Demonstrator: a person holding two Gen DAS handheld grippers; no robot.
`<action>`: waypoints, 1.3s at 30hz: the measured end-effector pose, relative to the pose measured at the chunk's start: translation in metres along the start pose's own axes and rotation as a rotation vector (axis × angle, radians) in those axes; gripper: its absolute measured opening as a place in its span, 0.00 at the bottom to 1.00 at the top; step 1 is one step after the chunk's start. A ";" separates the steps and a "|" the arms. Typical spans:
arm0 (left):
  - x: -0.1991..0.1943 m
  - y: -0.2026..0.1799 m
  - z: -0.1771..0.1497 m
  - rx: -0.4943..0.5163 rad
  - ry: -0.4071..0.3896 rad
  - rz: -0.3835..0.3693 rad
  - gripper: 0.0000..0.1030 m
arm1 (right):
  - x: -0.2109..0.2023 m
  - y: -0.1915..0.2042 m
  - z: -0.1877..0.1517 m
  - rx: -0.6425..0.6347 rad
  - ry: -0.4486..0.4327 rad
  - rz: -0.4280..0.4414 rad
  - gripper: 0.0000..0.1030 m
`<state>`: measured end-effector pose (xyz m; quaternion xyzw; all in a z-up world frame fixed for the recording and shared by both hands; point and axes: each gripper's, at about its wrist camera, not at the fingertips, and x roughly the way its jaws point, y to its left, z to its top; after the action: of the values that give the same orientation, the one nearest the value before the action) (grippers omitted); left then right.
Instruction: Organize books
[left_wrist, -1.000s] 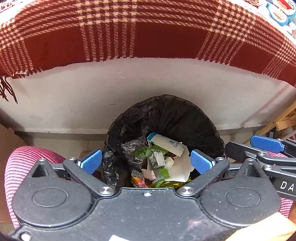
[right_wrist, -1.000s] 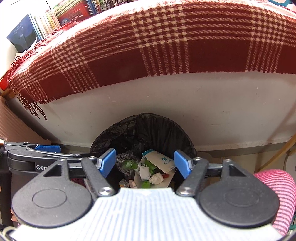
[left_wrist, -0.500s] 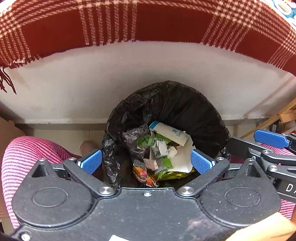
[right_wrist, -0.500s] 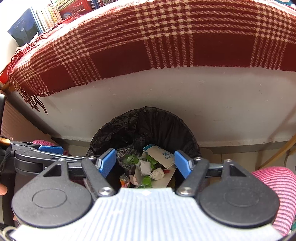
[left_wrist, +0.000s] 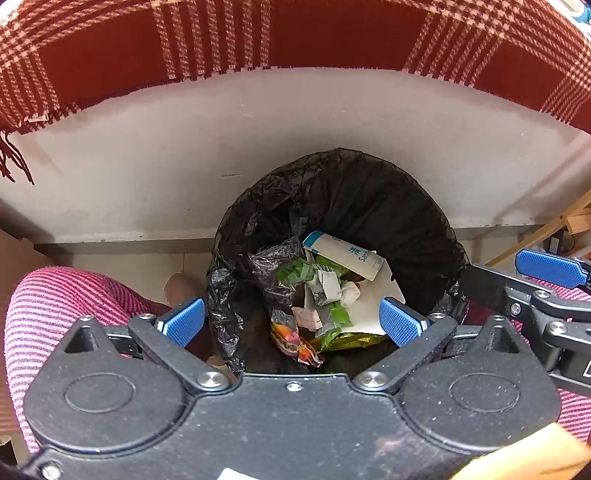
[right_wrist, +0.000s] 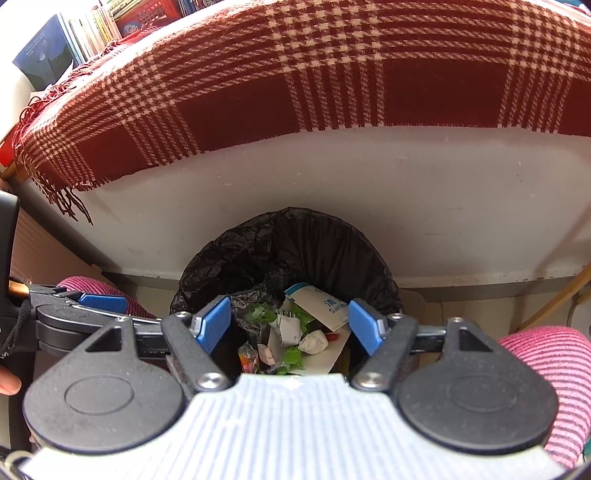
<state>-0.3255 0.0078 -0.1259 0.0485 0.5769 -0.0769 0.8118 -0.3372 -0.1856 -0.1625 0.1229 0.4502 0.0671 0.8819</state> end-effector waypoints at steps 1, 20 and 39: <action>0.000 0.000 0.000 0.003 0.000 0.000 0.98 | 0.000 0.000 0.000 0.000 0.000 0.000 0.79; 0.003 -0.002 -0.001 0.030 0.008 0.009 0.99 | 0.000 0.000 -0.002 0.007 0.004 -0.004 0.79; 0.003 -0.003 -0.003 0.057 -0.015 0.025 1.00 | -0.001 -0.002 -0.003 0.008 0.005 -0.008 0.79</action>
<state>-0.3284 0.0048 -0.1294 0.0782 0.5679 -0.0834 0.8152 -0.3401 -0.1869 -0.1642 0.1246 0.4532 0.0619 0.8805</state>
